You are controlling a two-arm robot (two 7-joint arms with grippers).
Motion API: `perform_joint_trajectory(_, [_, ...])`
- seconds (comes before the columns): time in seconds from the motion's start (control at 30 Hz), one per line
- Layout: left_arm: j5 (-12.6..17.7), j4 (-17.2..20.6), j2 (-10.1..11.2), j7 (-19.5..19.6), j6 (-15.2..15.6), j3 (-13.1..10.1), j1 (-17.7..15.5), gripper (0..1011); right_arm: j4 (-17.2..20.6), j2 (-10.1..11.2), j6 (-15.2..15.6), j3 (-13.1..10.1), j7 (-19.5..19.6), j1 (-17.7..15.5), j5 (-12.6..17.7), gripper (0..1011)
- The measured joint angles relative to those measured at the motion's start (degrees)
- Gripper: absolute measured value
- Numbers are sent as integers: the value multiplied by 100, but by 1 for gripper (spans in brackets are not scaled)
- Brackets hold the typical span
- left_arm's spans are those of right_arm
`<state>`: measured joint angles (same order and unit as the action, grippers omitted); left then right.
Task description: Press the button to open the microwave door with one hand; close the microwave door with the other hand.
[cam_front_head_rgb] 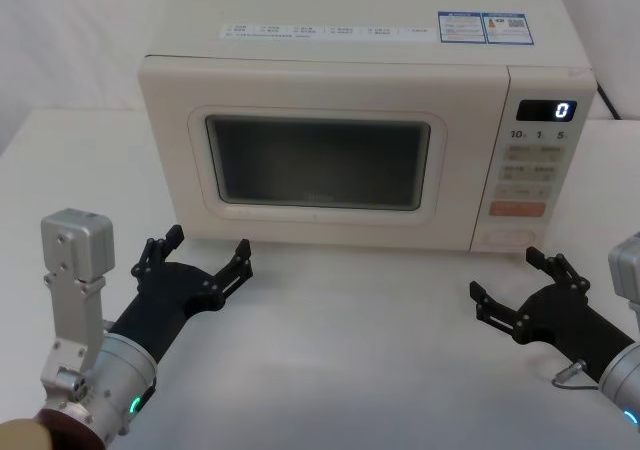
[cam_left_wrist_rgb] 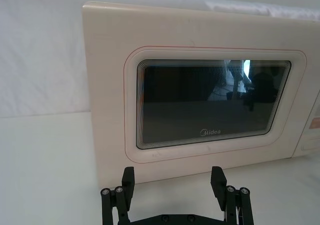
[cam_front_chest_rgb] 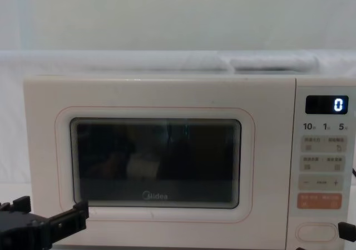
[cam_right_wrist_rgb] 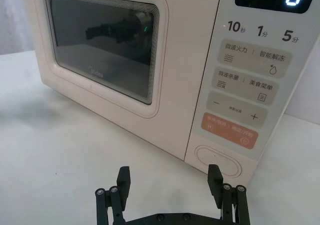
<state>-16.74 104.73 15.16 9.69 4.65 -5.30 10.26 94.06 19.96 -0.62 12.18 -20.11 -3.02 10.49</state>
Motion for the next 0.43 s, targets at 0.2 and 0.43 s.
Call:
perform_joint_trajectory(0.2, [0,0,0,0,0,0,-2,1001,0,0,0,0,0,0,0,1000])
perform_joint_trajectory(0.43, [0,0,0,0,0,0,-2,1001,0,0,0,0,0,0,0,1000])
